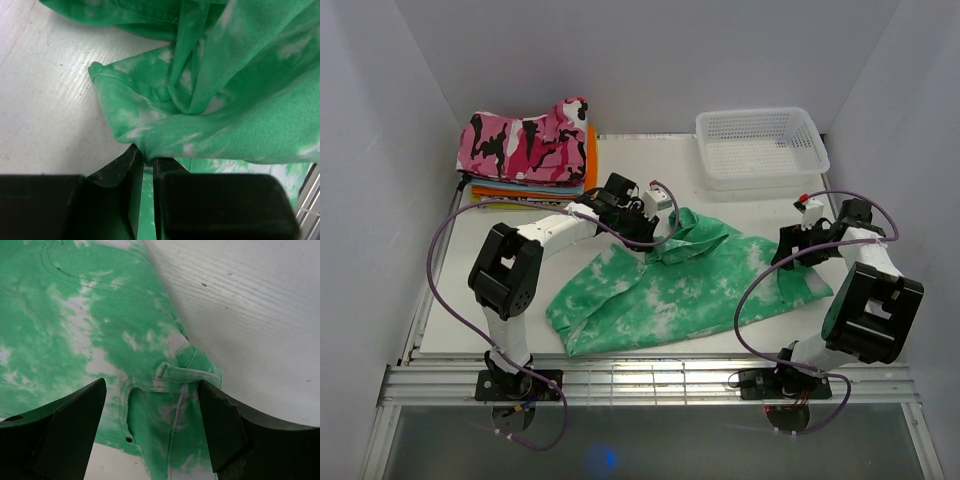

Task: Fold and stack the trousers
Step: Flatten the trousers out

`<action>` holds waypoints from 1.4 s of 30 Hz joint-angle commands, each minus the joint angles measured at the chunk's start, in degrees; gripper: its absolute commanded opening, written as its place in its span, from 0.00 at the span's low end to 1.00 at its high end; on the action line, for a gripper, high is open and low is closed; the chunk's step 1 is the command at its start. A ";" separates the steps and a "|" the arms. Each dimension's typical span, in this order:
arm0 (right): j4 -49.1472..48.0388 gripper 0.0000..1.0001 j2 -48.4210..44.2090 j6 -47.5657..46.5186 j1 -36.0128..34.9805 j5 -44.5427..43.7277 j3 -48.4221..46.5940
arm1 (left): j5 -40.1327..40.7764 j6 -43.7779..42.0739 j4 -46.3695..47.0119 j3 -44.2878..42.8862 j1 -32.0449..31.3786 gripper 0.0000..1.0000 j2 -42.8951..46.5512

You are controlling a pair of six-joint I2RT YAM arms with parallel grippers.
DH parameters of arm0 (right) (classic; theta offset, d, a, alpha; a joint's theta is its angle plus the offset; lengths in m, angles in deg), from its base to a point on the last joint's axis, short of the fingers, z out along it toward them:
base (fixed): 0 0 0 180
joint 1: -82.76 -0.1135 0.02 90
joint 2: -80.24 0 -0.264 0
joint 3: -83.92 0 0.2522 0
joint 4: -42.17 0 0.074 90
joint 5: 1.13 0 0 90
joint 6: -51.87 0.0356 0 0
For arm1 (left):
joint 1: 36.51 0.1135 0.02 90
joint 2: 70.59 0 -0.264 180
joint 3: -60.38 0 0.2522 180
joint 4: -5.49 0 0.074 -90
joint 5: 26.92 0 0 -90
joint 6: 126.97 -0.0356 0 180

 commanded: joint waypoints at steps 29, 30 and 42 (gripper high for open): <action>5.73 0.08 -23.94 -18.18 1.08 -5.55 7.39 | 43.54 -12.98 -23.88 -3.29 0.91 0.00 23.87; 5.82 0.08 -24.56 -19.15 0.63 -6.86 7.92 | 43.72 -12.00 -23.70 -3.56 -0.33 0.00 20.72; 19.88 0.97 -30.91 -28.17 0.72 0.22 1.09 | 32.91 -10.49 -22.13 17.22 -5.18 0.00 18.48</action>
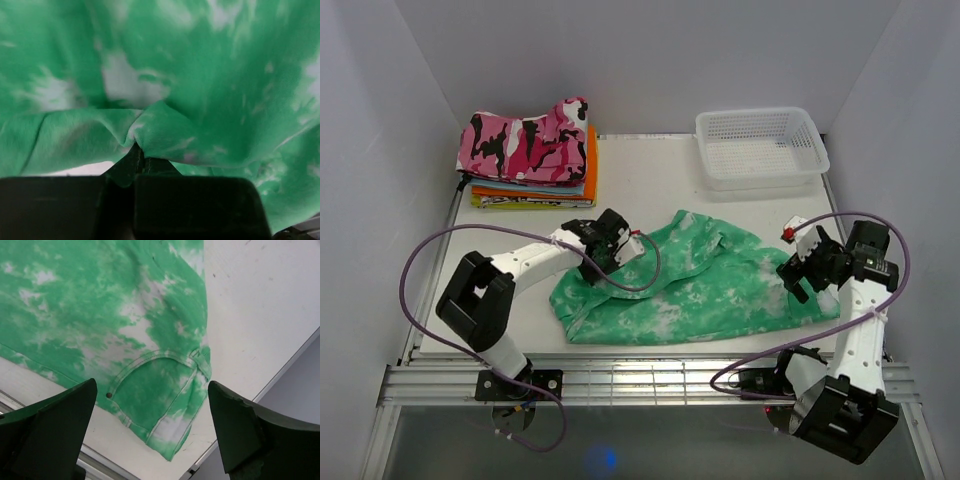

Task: Fold and stack the trousers
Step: Flatten the trousers out

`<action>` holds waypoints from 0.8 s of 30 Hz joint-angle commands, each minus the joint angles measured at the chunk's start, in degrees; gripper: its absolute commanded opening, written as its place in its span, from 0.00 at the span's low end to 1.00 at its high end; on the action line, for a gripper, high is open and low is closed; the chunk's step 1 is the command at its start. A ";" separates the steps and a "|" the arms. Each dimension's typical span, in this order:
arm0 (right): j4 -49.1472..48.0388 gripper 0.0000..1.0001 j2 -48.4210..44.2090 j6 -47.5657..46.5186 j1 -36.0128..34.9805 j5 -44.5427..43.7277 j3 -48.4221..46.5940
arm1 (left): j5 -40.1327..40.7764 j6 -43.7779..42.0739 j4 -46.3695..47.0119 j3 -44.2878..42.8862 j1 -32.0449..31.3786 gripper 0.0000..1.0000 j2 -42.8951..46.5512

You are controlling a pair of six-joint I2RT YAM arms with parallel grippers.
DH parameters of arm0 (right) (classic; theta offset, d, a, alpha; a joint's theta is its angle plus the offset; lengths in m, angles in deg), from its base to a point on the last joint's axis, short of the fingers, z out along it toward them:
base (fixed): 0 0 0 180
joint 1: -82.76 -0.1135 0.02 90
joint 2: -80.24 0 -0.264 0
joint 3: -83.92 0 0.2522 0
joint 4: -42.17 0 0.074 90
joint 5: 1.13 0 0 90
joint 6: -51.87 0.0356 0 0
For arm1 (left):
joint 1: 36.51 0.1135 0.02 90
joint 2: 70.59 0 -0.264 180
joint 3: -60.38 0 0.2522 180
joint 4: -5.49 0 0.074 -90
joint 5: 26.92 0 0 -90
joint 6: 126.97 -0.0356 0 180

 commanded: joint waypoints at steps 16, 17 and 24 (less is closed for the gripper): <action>-23.06 0.80 34.41 33.54 -18.37 14.59 -20.07 | 0.09 -13.28 8.73 22.71 2.97 0.00 16.77; -26.21 0.81 35.30 34.59 -19.53 14.24 -20.07 | 0.09 -13.02 8.47 21.84 3.14 0.00 16.50; -30.55 0.84 47.86 33.98 -26.48 8.26 -26.82 | -0.70 -10.82 5.30 18.23 3.32 0.00 16.15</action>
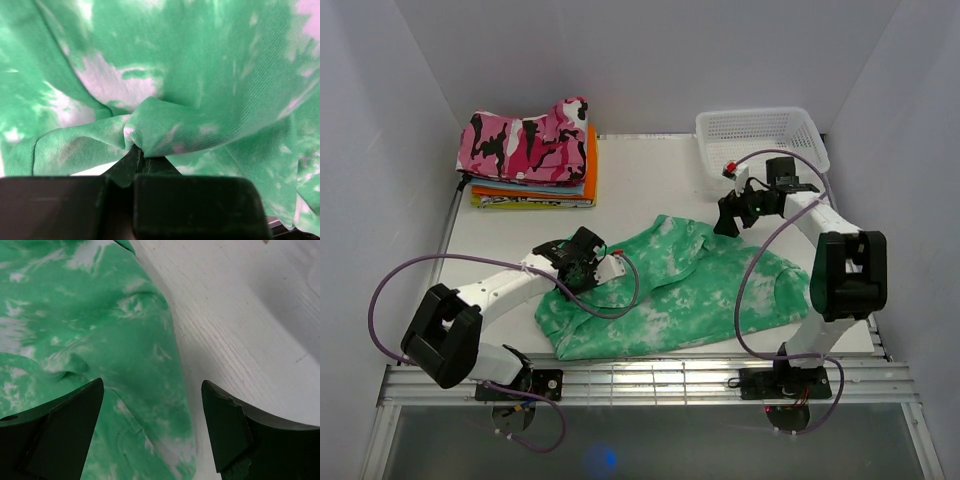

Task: Fold and stack the trousers
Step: Flatten the trousers out

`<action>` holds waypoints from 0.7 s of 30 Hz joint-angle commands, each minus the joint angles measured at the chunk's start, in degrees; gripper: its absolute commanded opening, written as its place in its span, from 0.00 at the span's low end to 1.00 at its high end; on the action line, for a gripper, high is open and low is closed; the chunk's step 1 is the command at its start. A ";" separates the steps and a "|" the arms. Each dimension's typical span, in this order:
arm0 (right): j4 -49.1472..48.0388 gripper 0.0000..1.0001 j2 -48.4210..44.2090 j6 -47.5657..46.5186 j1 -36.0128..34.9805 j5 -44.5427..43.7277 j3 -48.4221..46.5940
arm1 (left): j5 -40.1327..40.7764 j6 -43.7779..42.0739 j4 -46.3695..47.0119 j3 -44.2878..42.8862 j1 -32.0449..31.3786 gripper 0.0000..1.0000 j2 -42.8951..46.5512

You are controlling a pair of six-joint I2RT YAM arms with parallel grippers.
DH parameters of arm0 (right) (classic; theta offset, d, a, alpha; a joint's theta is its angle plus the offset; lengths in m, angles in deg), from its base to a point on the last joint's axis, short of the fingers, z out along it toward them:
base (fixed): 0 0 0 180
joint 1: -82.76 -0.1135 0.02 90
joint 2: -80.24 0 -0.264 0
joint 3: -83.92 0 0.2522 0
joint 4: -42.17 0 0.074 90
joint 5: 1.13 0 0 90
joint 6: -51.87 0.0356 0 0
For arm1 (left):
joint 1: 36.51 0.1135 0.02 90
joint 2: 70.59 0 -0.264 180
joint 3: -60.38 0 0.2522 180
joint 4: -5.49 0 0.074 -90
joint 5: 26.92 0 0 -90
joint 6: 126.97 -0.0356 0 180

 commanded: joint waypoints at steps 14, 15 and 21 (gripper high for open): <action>15.04 0.55 15.59 -7.16 -4.09 6.24 -11.06 | 0.03 5.00 -2.05 -6.20 1.71 0.00 -0.16; 16.80 0.47 15.68 -7.96 -4.10 7.29 -11.77 | -0.14 5.35 -2.05 -6.47 1.97 0.00 -0.51; 25.45 0.08 12.79 -10.08 -2.96 7.42 -17.22 | -0.84 8.16 -1.26 -9.45 4.08 0.00 -4.37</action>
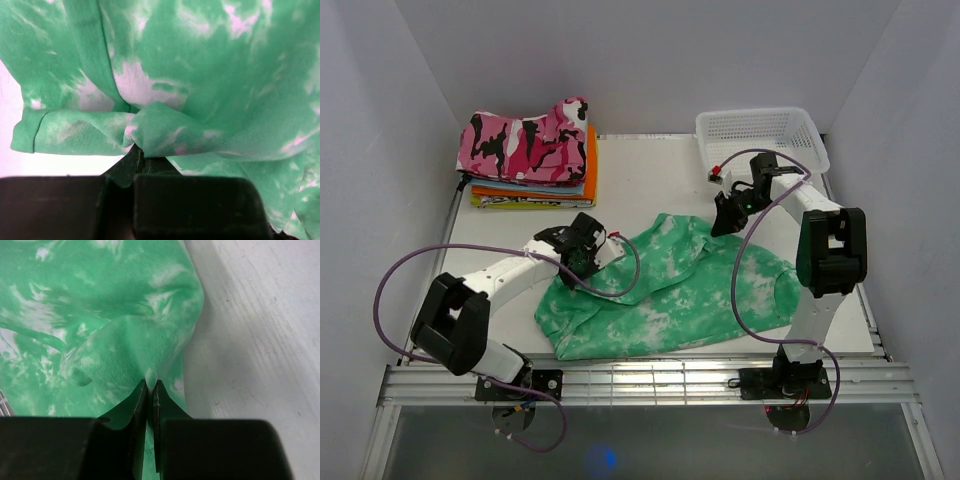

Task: Fold and stack the trousers
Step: Flatten the trousers out

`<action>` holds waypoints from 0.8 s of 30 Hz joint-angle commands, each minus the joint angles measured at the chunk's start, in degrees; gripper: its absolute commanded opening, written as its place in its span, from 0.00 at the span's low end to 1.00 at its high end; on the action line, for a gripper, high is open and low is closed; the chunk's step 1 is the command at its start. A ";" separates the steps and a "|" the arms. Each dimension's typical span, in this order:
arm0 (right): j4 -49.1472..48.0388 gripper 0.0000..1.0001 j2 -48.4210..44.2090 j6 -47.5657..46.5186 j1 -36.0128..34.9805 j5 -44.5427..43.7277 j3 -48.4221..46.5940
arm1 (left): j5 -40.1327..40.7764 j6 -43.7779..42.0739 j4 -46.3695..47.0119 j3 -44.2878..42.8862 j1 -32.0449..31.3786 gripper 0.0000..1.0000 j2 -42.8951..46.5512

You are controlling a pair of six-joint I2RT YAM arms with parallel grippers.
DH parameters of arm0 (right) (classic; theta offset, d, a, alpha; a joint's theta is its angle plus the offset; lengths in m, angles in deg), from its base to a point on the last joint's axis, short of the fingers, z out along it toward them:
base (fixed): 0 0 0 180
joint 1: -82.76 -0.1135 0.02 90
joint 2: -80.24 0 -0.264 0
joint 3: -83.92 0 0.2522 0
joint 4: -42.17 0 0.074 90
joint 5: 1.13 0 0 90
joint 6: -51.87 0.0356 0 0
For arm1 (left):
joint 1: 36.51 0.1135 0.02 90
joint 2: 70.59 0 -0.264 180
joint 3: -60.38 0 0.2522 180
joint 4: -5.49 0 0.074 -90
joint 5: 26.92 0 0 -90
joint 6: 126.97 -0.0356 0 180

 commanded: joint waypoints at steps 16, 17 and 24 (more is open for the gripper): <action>-7.45 0.08 -50.92 -16.30 -23.49 -22.23 40.93 | -10.49 7.54 -3.34 -9.24 8.14 0.00 -2.28; -7.10 0.08 -51.99 -15.77 -25.54 -23.03 44.78 | -10.32 7.37 -3.51 -7.66 8.31 0.00 -1.75; 0.53 0.27 -49.64 -14.88 -34.43 -20.06 46.93 | -9.88 5.78 -3.17 -3.25 9.81 0.00 -0.51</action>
